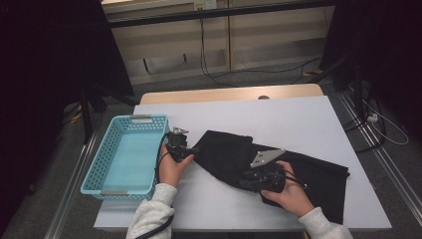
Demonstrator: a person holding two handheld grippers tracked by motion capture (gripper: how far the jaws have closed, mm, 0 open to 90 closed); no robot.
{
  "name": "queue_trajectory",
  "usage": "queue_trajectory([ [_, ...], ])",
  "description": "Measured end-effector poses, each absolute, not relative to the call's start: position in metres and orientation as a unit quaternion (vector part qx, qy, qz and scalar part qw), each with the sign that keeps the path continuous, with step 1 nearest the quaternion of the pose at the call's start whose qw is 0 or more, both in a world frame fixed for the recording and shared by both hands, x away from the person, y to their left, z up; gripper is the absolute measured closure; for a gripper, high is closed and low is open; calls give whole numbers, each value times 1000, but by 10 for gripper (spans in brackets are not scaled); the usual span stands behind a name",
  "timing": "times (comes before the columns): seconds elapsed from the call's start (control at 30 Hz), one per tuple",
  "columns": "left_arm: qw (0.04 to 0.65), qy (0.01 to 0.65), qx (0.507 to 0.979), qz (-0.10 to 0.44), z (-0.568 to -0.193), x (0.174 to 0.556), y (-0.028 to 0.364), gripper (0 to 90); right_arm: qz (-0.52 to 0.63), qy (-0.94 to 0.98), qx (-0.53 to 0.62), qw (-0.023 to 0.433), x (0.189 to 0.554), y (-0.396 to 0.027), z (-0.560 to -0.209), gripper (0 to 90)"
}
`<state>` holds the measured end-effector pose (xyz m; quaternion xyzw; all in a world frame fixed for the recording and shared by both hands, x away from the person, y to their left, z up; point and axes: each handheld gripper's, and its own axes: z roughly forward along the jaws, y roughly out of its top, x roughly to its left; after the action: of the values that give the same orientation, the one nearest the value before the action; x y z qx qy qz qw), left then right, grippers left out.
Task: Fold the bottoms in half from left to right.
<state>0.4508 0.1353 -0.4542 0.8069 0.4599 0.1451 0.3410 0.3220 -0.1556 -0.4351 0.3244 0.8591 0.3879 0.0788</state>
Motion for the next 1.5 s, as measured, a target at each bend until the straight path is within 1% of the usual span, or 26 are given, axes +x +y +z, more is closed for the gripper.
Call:
queue_trajectory([
  [0.03,337,456,810,150,-454,450,134,402,388,858,327,80,322,-158,-435,632],
  [0.1,336,457,810,149,-454,449,133,442,395,853,334,78,323,-165,-433,620],
  [0.17,328,461,813,140,-451,447,130,519,396,849,338,85,323,-170,-431,608],
  [0.2,324,462,816,127,-449,447,129,564,398,847,341,88,323,-172,-430,605],
  [0.27,325,465,814,127,-449,446,128,632,399,845,345,88,324,-175,-430,603],
  [0.3,328,468,812,119,-449,446,128,683,399,843,348,91,324,-177,-430,595],
  [0.33,330,472,812,94,-448,445,128,748,399,842,351,93,325,-178,-430,587],
  [0.37,330,472,812,94,-448,445,128,823,396,842,354,94,325,-180,-430,581],
  [0.4,340,477,808,71,-449,445,129,844,396,841,356,97,326,-181,-430,571],
  [0.57,341,485,802,70,-446,445,132,865,396,834,370,100,328,-189,-430,543],
  [0.7,340,491,797,86,-436,446,138,869,395,831,377,106,328,-196,-428,530],
  [0.77,341,489,796,103,-428,445,138,869,398,824,386,113,328,-205,-426,524],
  [0.97,350,487,793,111,-419,444,136,869,405,807,410,130,327,-226,-420,508],
  [1.1,355,503,778,126,-408,444,147,869,405,799,422,138,324,-239,-419,500],
  [1.23,354,503,778,130,-408,445,152,862,402,794,432,148,324,-249,-417,486],
  [1.27,353,494,782,138,-410,445,150,845,403,791,437,149,324,-252,-416,484],
  [1.3,351,490,784,149,-411,445,149,795,403,788,439,153,324,-255,-416,479],
  [1.33,351,490,784,149,-411,445,149,735,403,786,443,155,324,-258,-416,472],
  [1.37,351,485,786,152,-412,445,147,735,403,786,443,155,324,-258,-416,472],
  [1.4,363,479,785,149,-414,445,144,622,399,783,450,160,324,-264,-416,458],
  [1.43,366,473,788,144,-415,445,142,550,397,782,454,161,324,-266,-417,456],
  [1.5,367,469,791,138,-416,445,141,463,389,781,460,166,324,-271,-418,446],
])
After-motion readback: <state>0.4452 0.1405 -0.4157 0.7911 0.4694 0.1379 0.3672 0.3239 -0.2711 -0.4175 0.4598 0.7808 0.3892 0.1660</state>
